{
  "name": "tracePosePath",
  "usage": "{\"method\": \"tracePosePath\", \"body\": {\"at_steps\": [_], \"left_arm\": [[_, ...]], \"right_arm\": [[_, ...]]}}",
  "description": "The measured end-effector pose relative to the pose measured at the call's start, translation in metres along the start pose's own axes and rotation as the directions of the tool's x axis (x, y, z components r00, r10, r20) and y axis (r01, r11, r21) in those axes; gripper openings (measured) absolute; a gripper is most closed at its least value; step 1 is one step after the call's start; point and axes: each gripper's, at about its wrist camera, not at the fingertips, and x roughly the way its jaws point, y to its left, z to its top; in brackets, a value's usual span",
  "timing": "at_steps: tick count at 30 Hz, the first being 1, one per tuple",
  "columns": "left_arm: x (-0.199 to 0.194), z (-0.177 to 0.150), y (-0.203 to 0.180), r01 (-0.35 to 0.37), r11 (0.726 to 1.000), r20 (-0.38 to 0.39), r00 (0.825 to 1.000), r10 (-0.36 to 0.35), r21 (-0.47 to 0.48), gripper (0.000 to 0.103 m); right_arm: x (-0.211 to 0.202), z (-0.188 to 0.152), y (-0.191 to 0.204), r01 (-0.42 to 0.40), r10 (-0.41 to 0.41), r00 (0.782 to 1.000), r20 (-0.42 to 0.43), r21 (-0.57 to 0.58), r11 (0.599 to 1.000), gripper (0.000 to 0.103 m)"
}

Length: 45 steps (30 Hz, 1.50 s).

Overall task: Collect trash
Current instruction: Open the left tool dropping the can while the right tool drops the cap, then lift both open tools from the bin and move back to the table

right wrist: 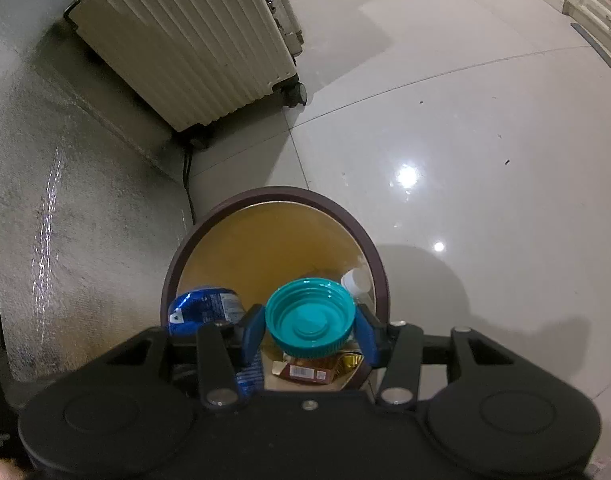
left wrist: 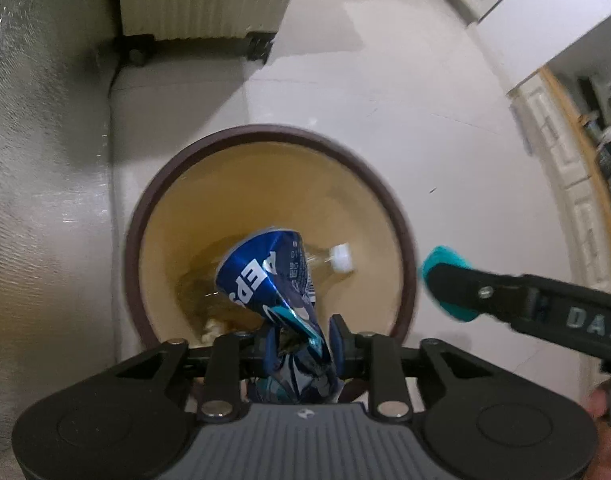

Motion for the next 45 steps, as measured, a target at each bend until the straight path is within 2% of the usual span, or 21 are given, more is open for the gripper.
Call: {"method": "tracePosePath", "body": {"at_steps": [1,4,9,11,14,17,25,30,33,38,42,45], "left_arm": [[-0.001,0.000,0.000,-0.024,1.000,-0.003,1.000,0.024,0.010,0.049],[-0.005,0.001,0.001,-0.073,0.997,-0.001,0.997,0.073,0.034,0.060],[-0.006,0.001,0.009,-0.147,0.989,-0.033,0.988,0.148,0.021,0.063],[-0.007,0.000,0.011,-0.166,0.986,-0.042,0.985,0.166,0.013,0.065],[-0.007,-0.002,0.014,-0.175,0.985,-0.050,0.983,0.175,0.005,0.069],[-0.007,-0.004,0.015,-0.179,0.984,-0.052,0.982,0.179,0.001,0.070],[-0.009,-0.007,0.018,-0.185,0.983,-0.044,0.982,0.184,-0.022,0.086],[-0.014,-0.007,0.021,-0.215,0.976,-0.032,0.976,0.213,-0.039,0.091],[-0.018,-0.008,0.020,-0.225,0.974,-0.025,0.974,0.224,-0.035,0.095],[-0.022,-0.012,0.014,-0.232,0.972,-0.006,0.973,0.232,-0.024,0.102],[-0.030,-0.017,0.013,-0.230,0.973,0.004,0.973,0.230,-0.028,0.103],[-0.036,-0.021,0.013,-0.227,0.973,0.009,0.974,0.227,-0.029,0.103]], "right_arm": [[0.001,-0.001,0.000,0.001,-0.001,1.000,-0.003,-0.004,1.000,0.049],[0.003,0.000,0.000,-0.001,0.000,1.000,-0.015,-0.010,1.000,0.049],[0.009,-0.002,0.005,-0.007,0.005,0.999,-0.049,-0.043,0.999,0.050],[0.012,-0.002,0.005,0.001,-0.004,0.998,-0.058,-0.053,0.999,0.054],[0.012,-0.003,0.003,0.008,-0.012,0.998,-0.069,-0.056,0.998,0.058],[0.012,-0.003,0.002,0.012,-0.016,0.998,-0.068,-0.065,0.998,0.058],[0.010,-0.002,0.001,0.033,-0.042,0.995,-0.085,-0.109,0.994,0.058],[0.008,-0.001,-0.004,0.049,-0.058,0.995,-0.080,-0.117,0.992,0.059],[0.005,-0.002,-0.005,0.058,-0.067,0.995,-0.072,-0.128,0.990,0.063],[-0.002,-0.002,-0.009,0.075,-0.085,0.995,-0.058,-0.145,0.987,0.079],[-0.012,-0.003,-0.011,0.093,-0.101,0.994,-0.038,-0.164,0.982,0.088],[-0.018,-0.004,-0.013,0.108,-0.114,0.993,-0.027,-0.176,0.978,0.100]]}}
